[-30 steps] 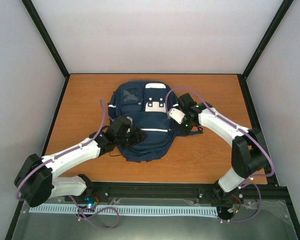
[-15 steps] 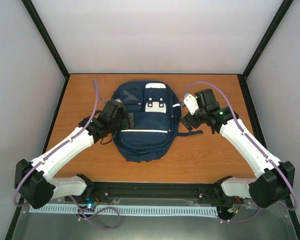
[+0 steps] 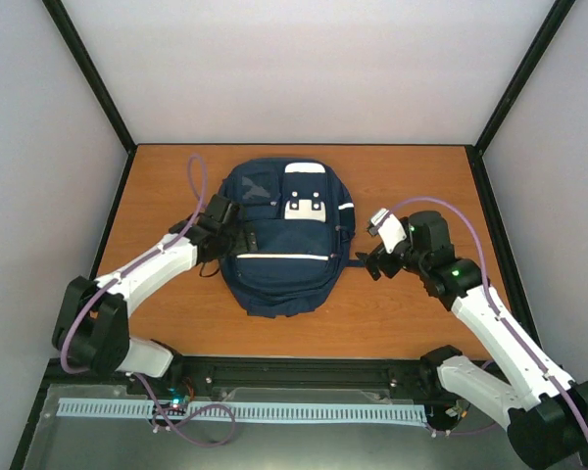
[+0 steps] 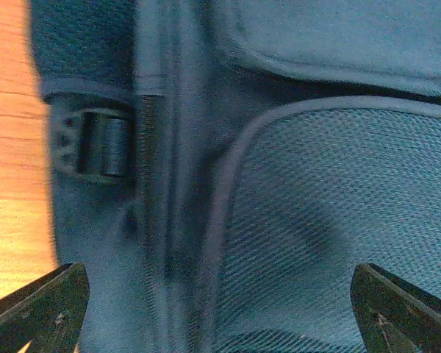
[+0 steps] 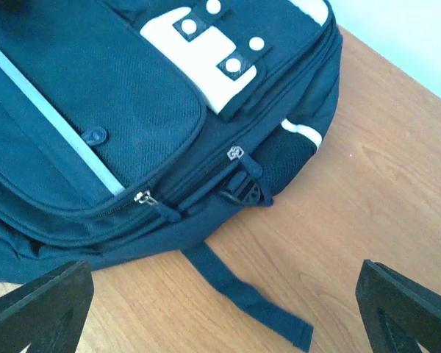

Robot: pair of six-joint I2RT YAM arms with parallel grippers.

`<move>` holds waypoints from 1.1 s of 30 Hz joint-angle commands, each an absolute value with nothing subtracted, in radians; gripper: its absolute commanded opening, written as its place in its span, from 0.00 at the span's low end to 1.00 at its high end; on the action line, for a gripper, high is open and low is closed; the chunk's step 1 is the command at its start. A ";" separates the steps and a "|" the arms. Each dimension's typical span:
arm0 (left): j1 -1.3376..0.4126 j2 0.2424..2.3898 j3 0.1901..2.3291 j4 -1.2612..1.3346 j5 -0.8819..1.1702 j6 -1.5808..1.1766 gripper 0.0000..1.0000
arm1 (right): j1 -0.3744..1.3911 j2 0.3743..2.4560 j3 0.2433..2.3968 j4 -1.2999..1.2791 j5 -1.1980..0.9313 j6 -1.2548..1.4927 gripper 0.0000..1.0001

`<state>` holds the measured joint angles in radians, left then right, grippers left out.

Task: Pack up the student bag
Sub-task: Zip the student bag at the center of the board, then reset both arms

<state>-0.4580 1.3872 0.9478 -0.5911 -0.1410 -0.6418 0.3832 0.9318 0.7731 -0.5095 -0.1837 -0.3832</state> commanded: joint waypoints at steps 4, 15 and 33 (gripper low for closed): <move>-0.563 1.511 0.992 -0.376 0.034 -0.591 1.00 | 0.349 0.943 0.761 -0.439 -0.240 -0.345 1.00; -0.683 1.535 1.176 -0.491 -0.092 -0.520 1.00 | 0.317 0.981 0.805 -0.417 -0.094 -0.268 1.00; -0.579 1.309 1.259 -0.763 -0.684 -0.476 1.00 | 0.274 0.986 1.009 -0.370 -0.085 -0.234 1.00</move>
